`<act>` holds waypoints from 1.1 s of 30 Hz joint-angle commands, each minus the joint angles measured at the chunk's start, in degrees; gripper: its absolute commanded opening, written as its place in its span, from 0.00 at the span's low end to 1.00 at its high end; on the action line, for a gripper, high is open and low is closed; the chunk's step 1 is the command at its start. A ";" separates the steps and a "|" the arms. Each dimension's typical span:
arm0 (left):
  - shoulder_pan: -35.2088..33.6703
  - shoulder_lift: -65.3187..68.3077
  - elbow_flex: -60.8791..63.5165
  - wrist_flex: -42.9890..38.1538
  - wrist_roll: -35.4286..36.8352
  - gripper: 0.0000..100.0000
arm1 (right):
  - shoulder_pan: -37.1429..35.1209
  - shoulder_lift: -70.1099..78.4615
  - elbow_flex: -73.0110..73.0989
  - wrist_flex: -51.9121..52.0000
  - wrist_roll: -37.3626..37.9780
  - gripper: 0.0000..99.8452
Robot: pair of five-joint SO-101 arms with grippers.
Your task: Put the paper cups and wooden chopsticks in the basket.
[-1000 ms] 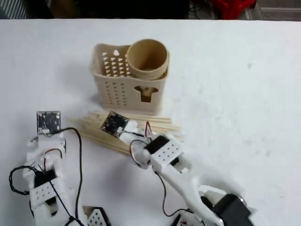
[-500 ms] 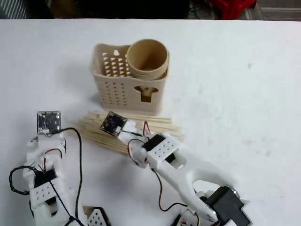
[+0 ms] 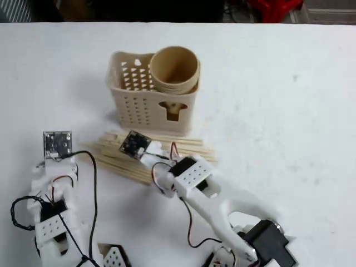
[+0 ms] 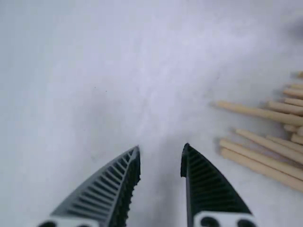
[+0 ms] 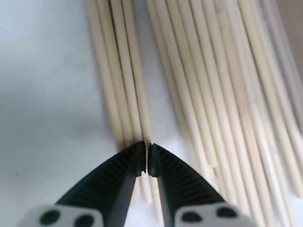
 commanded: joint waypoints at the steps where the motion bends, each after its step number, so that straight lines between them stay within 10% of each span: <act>1: -0.57 -0.66 -0.09 -1.41 -0.35 0.15 | 2.51 -0.04 -1.67 1.36 -0.53 0.06; 7: -0.57 -0.66 -0.09 -1.41 -0.35 0.15 | -0.22 -2.33 -4.31 4.88 -0.62 0.24; 33: -0.57 -0.66 -0.09 -1.41 -0.35 0.15 | 1.98 8.40 -17.58 7.87 11.16 0.22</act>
